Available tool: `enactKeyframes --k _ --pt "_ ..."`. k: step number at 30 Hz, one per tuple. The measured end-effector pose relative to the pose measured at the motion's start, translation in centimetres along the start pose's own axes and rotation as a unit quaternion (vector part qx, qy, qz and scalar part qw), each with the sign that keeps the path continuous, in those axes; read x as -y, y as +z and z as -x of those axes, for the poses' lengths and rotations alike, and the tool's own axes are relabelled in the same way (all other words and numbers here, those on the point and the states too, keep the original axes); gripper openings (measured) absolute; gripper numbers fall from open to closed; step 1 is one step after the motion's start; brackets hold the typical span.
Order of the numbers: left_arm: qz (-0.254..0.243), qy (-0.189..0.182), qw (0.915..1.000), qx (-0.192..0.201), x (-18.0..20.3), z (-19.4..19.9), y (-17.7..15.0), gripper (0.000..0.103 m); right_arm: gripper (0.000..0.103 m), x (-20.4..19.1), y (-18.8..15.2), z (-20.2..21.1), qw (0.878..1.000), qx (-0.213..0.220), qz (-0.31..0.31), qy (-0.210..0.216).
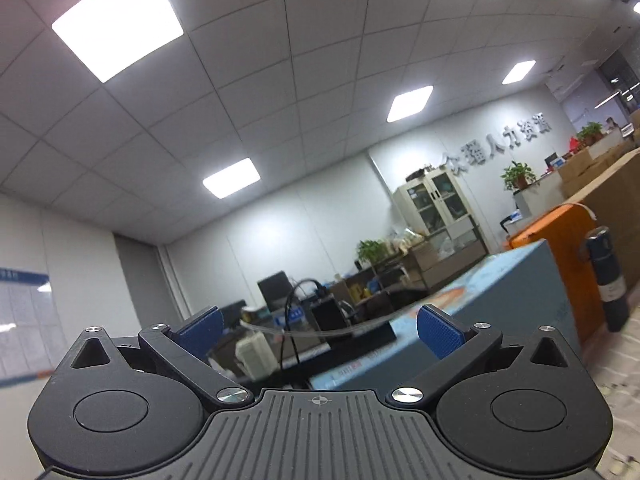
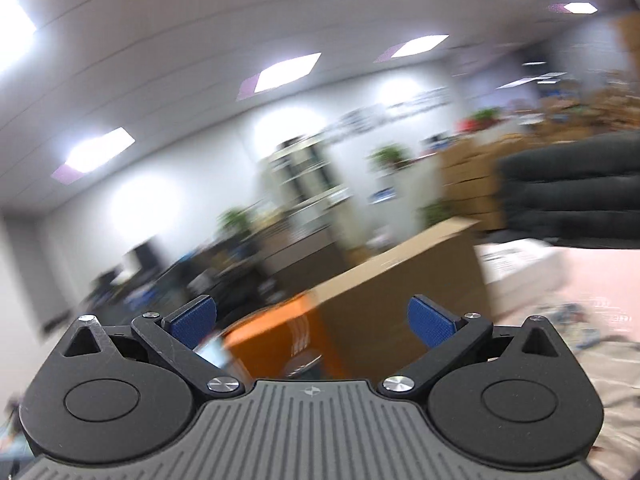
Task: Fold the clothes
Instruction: 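Turn both tools away from the table toward the brown leather jacket, then close the right gripper on the brown leather jacket while the left gripper grasps it too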
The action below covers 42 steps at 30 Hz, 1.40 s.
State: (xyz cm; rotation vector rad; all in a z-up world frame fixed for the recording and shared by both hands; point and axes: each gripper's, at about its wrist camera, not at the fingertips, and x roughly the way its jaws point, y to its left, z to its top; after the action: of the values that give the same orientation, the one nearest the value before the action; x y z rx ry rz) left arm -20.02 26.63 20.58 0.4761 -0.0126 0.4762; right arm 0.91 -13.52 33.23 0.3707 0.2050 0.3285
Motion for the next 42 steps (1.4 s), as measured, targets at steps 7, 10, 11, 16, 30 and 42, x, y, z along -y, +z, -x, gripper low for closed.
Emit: enactKeyframes --k 7,10,11,16,30,42 --pt "0.104 0.023 0.9915 -0.075 -3.3 3.1 -2.3 0.103 0.103 -9.0 -7.6 -7.0 0.976 -0.131 0.017 0.174" --pt "0.177 0.068 0.9762 -0.105 -5.6 4.4 -4.0 0.103 0.103 -12.4 -11.6 -8.7 0.954 -0.181 0.006 0.239" --pt "0.18 0.085 0.9729 -0.117 -6.6 4.8 -4.3 0.103 0.103 -13.5 -12.8 -9.2 0.947 -0.196 0.006 0.255" --pt "0.128 0.207 0.9574 -0.155 -12.4 7.7 -4.1 0.103 0.103 -18.7 -18.3 -12.3 0.915 -0.263 0.021 0.307" --pt "0.65 0.07 0.7218 -0.228 -11.2 6.6 -24.6 0.103 0.103 -23.6 -33.2 -20.5 0.84 -0.37 -0.042 0.395" --pt "0.706 0.035 0.7041 -0.071 -7.9 4.1 -30.0 0.103 0.102 -28.0 -36.2 -26.6 0.811 -0.37 -0.039 0.452"
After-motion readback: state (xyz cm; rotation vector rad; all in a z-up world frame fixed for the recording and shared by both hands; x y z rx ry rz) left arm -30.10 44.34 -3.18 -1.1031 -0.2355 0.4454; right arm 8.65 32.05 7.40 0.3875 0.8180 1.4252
